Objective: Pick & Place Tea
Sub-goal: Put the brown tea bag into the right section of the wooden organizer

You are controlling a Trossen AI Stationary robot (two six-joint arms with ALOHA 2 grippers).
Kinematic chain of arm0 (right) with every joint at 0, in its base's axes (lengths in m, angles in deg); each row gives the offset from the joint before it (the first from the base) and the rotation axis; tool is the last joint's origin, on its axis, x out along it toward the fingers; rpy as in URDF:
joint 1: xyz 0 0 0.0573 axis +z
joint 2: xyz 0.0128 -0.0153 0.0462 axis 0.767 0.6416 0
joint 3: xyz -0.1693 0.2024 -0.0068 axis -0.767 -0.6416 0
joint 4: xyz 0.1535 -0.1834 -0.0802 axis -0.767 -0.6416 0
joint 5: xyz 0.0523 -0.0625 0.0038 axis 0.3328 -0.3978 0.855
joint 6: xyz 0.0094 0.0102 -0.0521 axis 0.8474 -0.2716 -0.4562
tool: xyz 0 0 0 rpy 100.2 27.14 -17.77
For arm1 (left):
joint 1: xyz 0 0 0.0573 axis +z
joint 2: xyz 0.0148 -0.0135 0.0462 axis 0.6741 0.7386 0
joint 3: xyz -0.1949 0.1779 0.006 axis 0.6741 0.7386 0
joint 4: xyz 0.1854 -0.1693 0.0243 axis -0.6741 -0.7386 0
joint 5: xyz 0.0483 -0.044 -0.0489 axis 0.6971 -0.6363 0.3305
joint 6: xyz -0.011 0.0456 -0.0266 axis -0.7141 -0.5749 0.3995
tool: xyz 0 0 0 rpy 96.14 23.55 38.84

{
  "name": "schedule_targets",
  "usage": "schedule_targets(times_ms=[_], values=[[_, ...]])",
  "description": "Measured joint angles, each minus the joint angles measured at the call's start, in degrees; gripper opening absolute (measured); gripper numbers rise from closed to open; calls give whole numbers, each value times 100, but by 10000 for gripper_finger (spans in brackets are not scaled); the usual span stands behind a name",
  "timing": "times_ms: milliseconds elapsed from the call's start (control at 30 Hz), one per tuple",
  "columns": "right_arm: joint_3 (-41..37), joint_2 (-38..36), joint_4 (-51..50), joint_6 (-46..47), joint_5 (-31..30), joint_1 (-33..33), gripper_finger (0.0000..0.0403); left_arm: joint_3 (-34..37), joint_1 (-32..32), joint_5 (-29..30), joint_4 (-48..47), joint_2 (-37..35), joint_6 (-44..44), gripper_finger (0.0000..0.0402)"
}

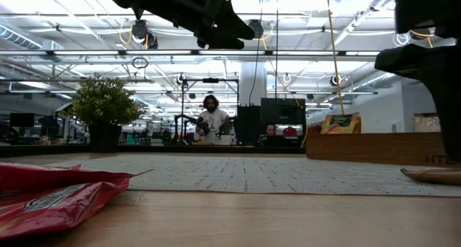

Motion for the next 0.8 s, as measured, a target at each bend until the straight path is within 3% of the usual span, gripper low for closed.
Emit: schedule_targets(times_ms=[433, 800], values=[[-10, 102, 297, 903, -295, -107, 105, 0, -2, 0, 0, -1, 0, 365], [-619, 66, 658, 1445, -299, -146, 103, 0, 0, 0, 0, 0, 0, 365]])
